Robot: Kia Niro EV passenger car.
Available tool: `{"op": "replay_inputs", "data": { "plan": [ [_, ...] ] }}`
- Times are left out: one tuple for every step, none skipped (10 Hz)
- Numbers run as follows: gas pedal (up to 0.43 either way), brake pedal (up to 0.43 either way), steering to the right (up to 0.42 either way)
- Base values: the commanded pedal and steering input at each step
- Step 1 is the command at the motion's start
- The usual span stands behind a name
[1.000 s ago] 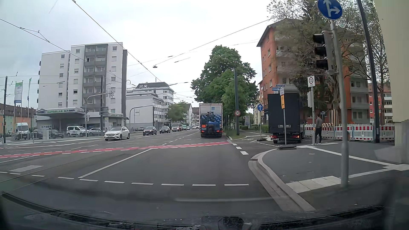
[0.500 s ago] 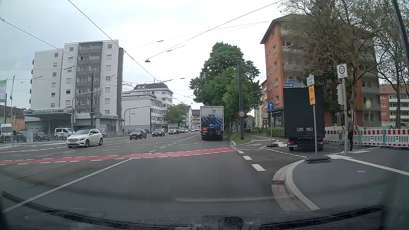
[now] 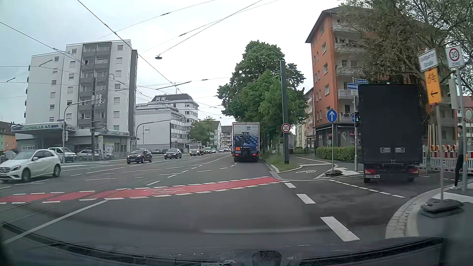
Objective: Follow the waypoints while adhering to traffic rules and regulations
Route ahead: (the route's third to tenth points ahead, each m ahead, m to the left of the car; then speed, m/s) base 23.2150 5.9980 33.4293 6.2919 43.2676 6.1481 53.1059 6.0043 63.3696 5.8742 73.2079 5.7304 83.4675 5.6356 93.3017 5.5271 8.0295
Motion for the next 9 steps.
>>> {"op": "replay_inputs", "data": {
  "plan": [
    [0.079, 0.000, 0.000],
    [0.079, 0.000, 0.000],
    [0.079, 0.000, 0.000],
    [0.067, 0.000, 0.000],
    [0.067, 0.000, 0.000],
    [0.059, 0.000, 0.000],
    [0.047, 0.000, 0.000],
    [0.039, 0.000, 0.000],
    [0.039, 0.000, 0.000]
  ]
}}
